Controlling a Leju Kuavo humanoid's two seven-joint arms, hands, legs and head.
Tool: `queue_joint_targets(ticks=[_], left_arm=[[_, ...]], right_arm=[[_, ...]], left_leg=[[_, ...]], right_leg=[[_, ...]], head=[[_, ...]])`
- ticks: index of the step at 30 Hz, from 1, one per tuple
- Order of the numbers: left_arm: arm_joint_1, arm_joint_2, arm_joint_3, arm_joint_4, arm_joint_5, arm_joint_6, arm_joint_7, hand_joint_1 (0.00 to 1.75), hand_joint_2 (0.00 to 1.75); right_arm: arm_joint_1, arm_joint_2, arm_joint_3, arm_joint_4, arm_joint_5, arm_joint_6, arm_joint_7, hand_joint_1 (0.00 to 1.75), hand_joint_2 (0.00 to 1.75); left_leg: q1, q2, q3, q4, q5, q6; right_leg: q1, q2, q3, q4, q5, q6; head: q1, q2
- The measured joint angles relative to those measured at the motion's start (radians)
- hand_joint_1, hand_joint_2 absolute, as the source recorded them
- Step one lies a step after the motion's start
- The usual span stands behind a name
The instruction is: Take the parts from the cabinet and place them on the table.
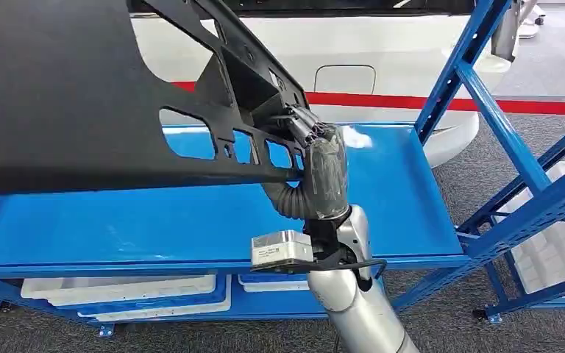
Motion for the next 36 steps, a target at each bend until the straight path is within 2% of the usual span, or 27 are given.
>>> queue_joint_targets(ticks=[1, 3, 5, 6, 7, 8, 10, 11, 12, 14, 15, 16, 17, 19, 20, 21, 23, 25, 26, 27, 28, 30, 31, 32, 34, 35, 36], left_arm=[[0.0, 0.0, 0.0, 0.0, -0.004, 0.003, 0.0, 0.0, 1.75], [0.0, 0.0, 0.0, 0.0, -0.002, -0.001, -0.006, 0.0, 1.75], [0.0, 0.0, 0.001, 0.0, 0.015, -0.014, -0.023, 0.0, 1.75], [-0.001, -0.001, 0.001, 0.001, 0.021, -0.023, -0.032, 0.0, 1.75], [-0.001, -0.001, 0.0, 0.002, 0.026, -0.032, -0.043, 0.0, 1.75], [-0.001, -0.001, 0.001, 0.002, 0.031, -0.042, -0.052, 0.0, 1.75], [-0.001, -0.001, 0.001, 0.002, 0.032, -0.052, -0.067, 0.0, 1.75], [0.0, 0.0, 0.001, 0.002, 0.034, -0.062, -0.076, 0.0, 1.75], [0.002, 0.0, 0.001, 0.002, 0.037, -0.077, -0.088, 0.0, 1.75], [0.002, 0.0, 0.001, 0.002, 0.038, -0.083, -0.093, 0.0, 1.75], [0.002, 0.0, 0.001, 0.002, 0.038, -0.084, -0.095, 0.0, 1.75], [0.002, 0.002, 0.001, 0.002, 0.044, -0.087, -0.094, 0.0, 1.75], [0.002, 0.002, 0.004, 0.002, 0.051, -0.089, -0.093, 0.0, 1.75], [0.001, 0.002, 0.014, 0.002, 0.067, -0.097, -0.095, 0.0, 1.75], [0.001, 0.002, 0.019, 0.002, 0.073, -0.099, -0.096, 0.0, 1.75], [0.002, 0.002, 0.02, 0.002, 0.078, -0.101, -0.098, 0.0, 1.75], [0.003, 0.002, 0.021, 0.002, 0.079, -0.106, -0.101, 0.0, 1.75], [0.003, 0.002, 0.021, 0.002, 0.08, -0.106, -0.107, 0.0, 1.75], [0.003, 0.002, 0.021, 0.002, 0.082, -0.106, -0.128, 0.0, 1.75], [0.003, 0.002, 0.021, 0.002, 0.087, -0.106, -0.146, 0.0, 1.75], [0.003, 0.002, 0.021, 0.002, 0.09, -0.109, -0.158, 0.0, 1.75], [0.003, 0.003, 0.021, 0.002, 0.101, -0.139, -0.18, 0.0, 1.75], [0.002, 0.016, 0.022, 0.001, 0.109, -0.165, -0.187, 0.0, 1.75], [0.003, 0.03, 0.023, 0.001, 0.115, -0.209, -0.187, 0.0, 1.75], [0.004, 0.045, 0.024, 0.0, 0.125, -0.248, -0.182, 0.0, 1.75], [0.004, 0.056, 0.024, 0.0, 0.13, -0.252, -0.18, 0.0, 1.75], [0.004, 0.06, 0.024, 0.0, 0.13, -0.252, -0.179, 0.0, 1.75]], right_arm=[[-0.001, 0.001, -0.002, 0.003, 0.0, 0.0, -0.001, 1.75, 1.75], [0.0, 0.007, -0.009, 0.011, -0.002, -0.002, -0.005, 1.75, 1.75], [0.003, 0.011, -0.019, 0.014, -0.016, -0.01, -0.016, 1.75, 1.75], [0.01, 0.009, -0.028, 0.015, -0.033, -0.015, -0.026, 1.75, 1.75], [0.015, 0.008, -0.037, 0.015, -0.051, -0.021, -0.039, 1.75, 1.75], [0.023, 0.001, -0.047, 0.015, -0.076, -0.021, -0.053, 1.75, 1.75], [0.045, -0.011, -0.062, 0.015, -0.112, -0.021, -0.073, 1.75, 1.75], [0.062, -0.018, -0.068, 0.015, -0.122, -0.021, -0.081, 1.75, 1.75], [0.082, -0.026, -0.079, 0.015, -0.131, -0.024, -0.09, 1.75, 1.75], [0.096, -0.033, -0.087, 0.015, -0.132, -0.025, -0.095, 1.75, 1.75], [0.097, -0.034, -0.088, 0.015, -0.132, -0.026, -0.097, 1.75, 1.75], [0.097, -0.037, -0.089, 0.013, -0.135, -0.026, -0.099, 1.75, 1.75], [0.105, -0.039, -0.09, 0.012, -0.143, -0.026, -0.102, 1.75, 1.75], [0.118, -0.046, -0.098, 0.011, -0.161, -0.028, -0.109, 1.75, 1.75], [0.125, -0.05, -0.102, 0.011, -0.166, -0.028, -0.111, 1.75, 1.75], [0.128, -0.053, -0.106, 0.01, -0.171, -0.03, -0.115, 1.75, 1.75], [0.131, -0.058, -0.109, 0.01, -0.174, -0.032, -0.121, 1.75, 1.75], [0.137, -0.063, -0.112, 0.011, -0.176, -0.032, -0.122, 1.75, 1.75], [0.143, -0.066, -0.114, 0.011, -0.176, -0.033, -0.122, 1.75, 1.75], [0.149, -0.069, -0.116, 0.011, -0.176, -0.034, -0.122, 1.75, 1.75], [0.153, -0.072, -0.117, 0.011, -0.176, -0.035, -0.122, 1.75, 1.75], [0.157, -0.077, -0.122, 0.011, -0.172, -0.041, -0.125, 1.75, 1.75], [0.161, -0.079, -0.125, 0.01, -0.171, -0.047, -0.128, 1.75, 1.75], [0.168, -0.083, -0.131, 0.009, -0.169, -0.055, -0.132, 1.75, 1.75], [0.182, -0.089, -0.135, 0.008, -0.168, -0.058, -0.138, 1.75, 1.75], [0.185, -0.091, -0.137, 0.008, -0.169, -0.058, -0.139, 1.75, 1.75], [0.188, -0.094, -0.14, 0.009, -0.171, -0.058, -0.14, 1.75, 1.75]], left_leg=[[0.0, 0.0, 0.0, 0.0, 0.0, 0.0], [-0.002, 0.0, -0.004, 0.009, -0.003, 0.017], [0.002, 0.002, 0.002, -0.008, 0.01, 0.026], [0.01, 0.005, 0.008, -0.019, 0.02, 0.029], [0.011, 0.006, 0.005, -0.022, 0.025, 0.037], [0.01, 0.006, 0.002, -0.022, 0.026, 0.039], [0.01, 0.006, -0.006, -0.022, 0.03, 0.04], [0.01, 0.006, -0.011, -0.022, 0.034, 0.037], [0.01, 0.005, -0.017, -0.021, 0.039, 0.033], [0.013, 0.005, -0.027, -0.018, 0.047, 0.021], [0.014, 0.005, -0.032, -0.012, 0.049, 0.017], [0.007, 0.006, -0.045, 0.003, 0.046, 0.009], [0.007, 0.006, -0.047, 0.007, 0.049, 0.002], [0.008, 0.003, -0.059, 0.024, 0.052, -0.003], [0.016, 0.001, -0.065, 0.029, 0.055, -0.008], [0.02, 0.002, -0.071, 0.039, 0.043, -0.012], [0.023, 0.008, -0.106, 0.143, -0.072, -0.023], [0.025, 0.008, -0.15, 0.3, -0.166, -0.029], [0.025, 0.008, -0.154, 0.351, -0.18, -0.028], [0.025, 0.008, -0.135, 0.347, -0.167, -0.024], [0.025, 0.008, -0.098, 0.308, -0.143, -0.018], [0.02, 0.007, 0.027, 0.146, -0.092, 0.001], [0.015, 0.009, 0.08, 0.056, -0.118, 0.016], [0.008, 0.011, 0.097, 0.037, -0.119, 0.014], [-0.003, 0.008, 0.09, 0.035, -0.108, 0.024], [-0.006, 0.009, 0.087, 0.027, -0.096, 0.034], [0.003, 0.011, 0.086, 0.0, -0.07, 0.042]], right_leg=[[0.0, 0.0, 0.0, 0.0, 0.0, 0.0], [-0.02, 0.0, 0.004, -0.005, 0.008, 0.014], [-0.009, 0.001, 0.004, -0.01, 0.011, 0.02], [-0.011, -0.001, -0.01, 0.016, -0.015, 0.012], [-0.008, 0.002, -0.034, 0.073, -0.053, 0.0], [-0.009, 0.002, -0.075, 0.165, -0.1, -0.009], [-0.01, 0.002, -0.141, 0.316, -0.16, -0.013], [-0.01, 0.002, -0.159, 0.364, -0.172, -0.007], [-0.011, 0.002, -0.14, 0.341, -0.158, 0.004], [-0.016, 0.001, -0.033, 0.158, -0.098, 0.023], [-0.022, 0.0, 0.015, 0.078, -0.083, 0.028], [-0.023, -0.002, 0.062, 0.019, -0.066, 0.025], [-0.013, 0.005, 0.041, 0.05, -0.054, 0.016], [-0.019, 0.009, 0.03, 0.047, -0.063, 0.008], [-0.026, 0.008, 0.027, 0.049, -0.057, -0.004], [-0.028, 0.006, 0.019, 0.048, -0.051, -0.013], [-0.021, 0.004, 0.003, 0.048, -0.035, -0.036], [-0.012, 0.003, -0.019, 0.049, -0.018, -0.042], [-0.007, 0.002, -0.032, 0.05, -0.009, -0.043], [-0.003, 0.002, -0.042, 0.05, -0.001, -0.042], [-0.001, 0.002, -0.051, 0.051, 0.006, -0.043], [0.006, 0.004, -0.065, 0.05, 0.02, -0.042], [0.003, 0.003, -0.066, 0.051, 0.027, -0.039], [0.008, 0.001, -0.067, 0.048, 0.034, -0.029], [-0.005, -0.005, -0.066, 0.043, 0.046, -0.013], [-0.002, -0.004, -0.064, 0.035, 0.056, -0.005], [0.008, -0.003, -0.069, 0.034, 0.058, -0.004]], head=[[0.0, 0.0], [-0.002, 0.0], [-0.001, 0.0], [-0.001, 0.0], [0.0, 0.0], [0.006, 0.0], [0.005, 0.0], [0.006, 0.0], [0.006, 0.0], [0.006, 0.0], [0.006, 0.0], [0.011, 0.0], [0.007, 0.0], [0.003, 0.0], [0.002, 0.0], [0.001, 0.0], [0.0, 0.0], [-0.001, 0.0], [-0.001, 0.0], [-0.001, 0.0], [0.0, 0.0], [-0.001, 0.0], [0.0, 0.0], [0.002, 0.0], [-0.003, 0.0], [-0.001, 0.0], [-0.001, 0.0]])
